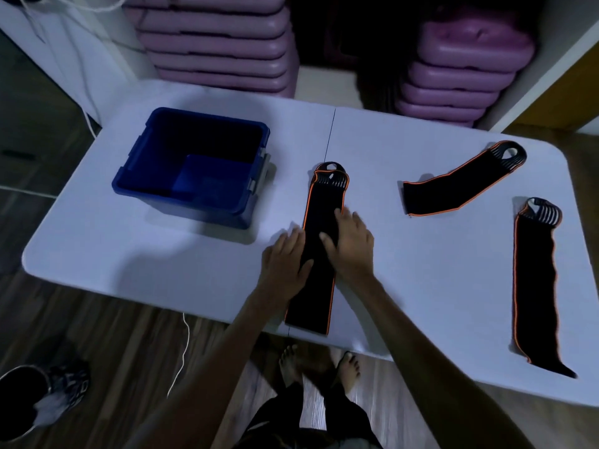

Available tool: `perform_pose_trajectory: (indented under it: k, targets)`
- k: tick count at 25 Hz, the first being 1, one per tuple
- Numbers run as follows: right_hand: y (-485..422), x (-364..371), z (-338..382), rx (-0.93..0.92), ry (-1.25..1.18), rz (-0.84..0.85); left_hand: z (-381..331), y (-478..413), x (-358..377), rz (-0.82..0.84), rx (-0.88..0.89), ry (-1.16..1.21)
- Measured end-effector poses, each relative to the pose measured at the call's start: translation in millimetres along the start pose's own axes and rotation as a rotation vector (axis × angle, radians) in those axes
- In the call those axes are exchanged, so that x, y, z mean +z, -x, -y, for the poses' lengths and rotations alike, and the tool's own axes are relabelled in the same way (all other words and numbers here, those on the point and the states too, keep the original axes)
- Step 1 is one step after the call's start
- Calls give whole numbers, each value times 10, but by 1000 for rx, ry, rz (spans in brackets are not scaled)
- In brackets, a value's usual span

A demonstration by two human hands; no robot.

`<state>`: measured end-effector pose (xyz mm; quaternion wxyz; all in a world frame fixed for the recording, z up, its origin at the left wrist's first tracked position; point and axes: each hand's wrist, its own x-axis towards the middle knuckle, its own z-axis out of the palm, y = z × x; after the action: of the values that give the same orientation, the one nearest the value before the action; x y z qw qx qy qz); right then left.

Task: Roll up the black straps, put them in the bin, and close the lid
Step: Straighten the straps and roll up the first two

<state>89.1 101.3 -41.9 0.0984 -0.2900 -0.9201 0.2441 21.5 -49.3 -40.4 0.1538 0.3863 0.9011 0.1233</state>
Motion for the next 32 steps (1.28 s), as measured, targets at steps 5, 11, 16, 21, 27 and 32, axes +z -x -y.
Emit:
perform_pose_trajectory:
  k: [5, 11, 16, 21, 27, 32]
  targets:
    - [152, 118, -270, -174, 327, 59, 123, -205, 71, 207, -3, -198]
    - [-337, -86, -471, -75, 244, 274, -135, -707, 15, 134, 50, -123]
    - [135, -331, -484, -217, -188, 95, -13, -295, -117, -52, 449, 168]
    - [746, -250, -650, -518, 84, 355, 305, 141, 133, 9, 738, -85]
    - [635, -233, -542, -430, -85, 159, 157, 27, 142, -121, 606, 159]
    - [464, -401, -390, 71, -586, 198, -105, -105, -25, -52, 19, 822]
